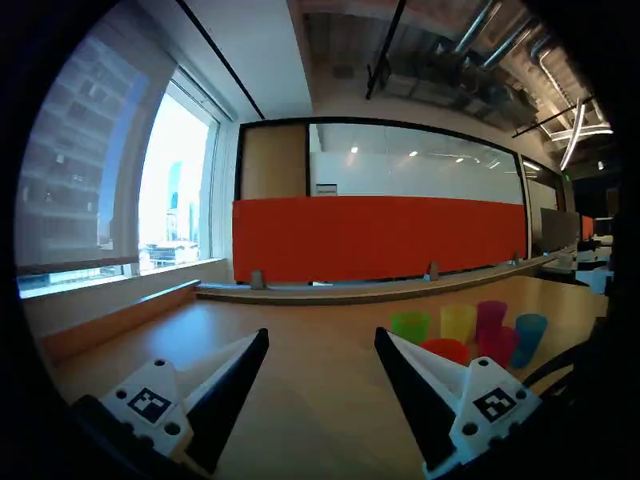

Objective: Pour water

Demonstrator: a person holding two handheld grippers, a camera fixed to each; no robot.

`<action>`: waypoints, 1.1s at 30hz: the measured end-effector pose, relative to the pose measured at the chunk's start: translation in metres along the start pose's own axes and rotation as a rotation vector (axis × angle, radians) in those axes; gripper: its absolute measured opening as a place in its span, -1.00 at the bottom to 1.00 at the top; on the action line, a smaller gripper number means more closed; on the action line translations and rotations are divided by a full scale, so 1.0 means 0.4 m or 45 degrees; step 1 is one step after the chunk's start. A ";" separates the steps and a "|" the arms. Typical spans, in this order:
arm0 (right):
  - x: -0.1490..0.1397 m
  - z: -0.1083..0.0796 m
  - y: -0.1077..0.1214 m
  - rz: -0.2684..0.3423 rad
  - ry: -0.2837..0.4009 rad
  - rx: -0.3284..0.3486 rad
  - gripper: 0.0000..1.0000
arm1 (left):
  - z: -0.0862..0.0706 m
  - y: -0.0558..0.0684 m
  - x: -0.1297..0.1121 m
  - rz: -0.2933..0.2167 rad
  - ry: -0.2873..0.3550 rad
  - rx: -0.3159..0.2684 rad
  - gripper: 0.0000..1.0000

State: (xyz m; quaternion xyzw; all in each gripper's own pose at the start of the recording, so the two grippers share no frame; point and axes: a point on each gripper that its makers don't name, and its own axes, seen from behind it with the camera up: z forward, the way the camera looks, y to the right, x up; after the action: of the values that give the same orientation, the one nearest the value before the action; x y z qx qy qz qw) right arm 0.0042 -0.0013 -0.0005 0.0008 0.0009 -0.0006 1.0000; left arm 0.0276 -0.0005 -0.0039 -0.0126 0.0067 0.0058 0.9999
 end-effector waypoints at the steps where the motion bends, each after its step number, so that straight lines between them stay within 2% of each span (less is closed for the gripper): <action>1: 0.011 -0.001 -0.003 -0.002 0.002 0.002 1.00 | 0.001 -0.001 0.005 0.000 -0.006 -0.002 0.97; 5: 0.065 -0.006 -0.013 -0.010 0.015 0.018 1.00 | 0.004 0.001 0.032 0.006 -0.035 -0.016 0.97; 11: 0.144 -0.001 -0.016 -0.005 0.023 0.038 1.00 | 0.018 0.009 0.088 0.018 -0.035 -0.059 0.97; 20: 0.264 0.014 -0.015 0.023 0.032 0.067 1.00 | 0.042 -0.007 0.174 0.039 -0.056 -0.066 0.98; 26: 0.302 0.024 -0.020 0.051 0.026 0.089 1.00 | 0.052 -0.019 0.225 0.051 -0.044 -0.065 0.97; 29: 0.308 0.027 -0.019 0.065 0.021 0.091 1.00 | 0.053 -0.017 0.240 0.033 -0.051 -0.075 0.97; 33: 0.309 0.029 -0.020 0.075 0.015 0.111 1.00 | 0.054 -0.002 0.257 0.012 -0.052 -0.125 0.97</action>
State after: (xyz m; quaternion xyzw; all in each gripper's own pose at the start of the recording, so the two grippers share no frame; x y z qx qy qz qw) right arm 0.1280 -0.0093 0.0109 0.0446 0.0068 0.0290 0.9986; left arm 0.1307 0.0002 0.0164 -0.0614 -0.0139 0.0109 0.9980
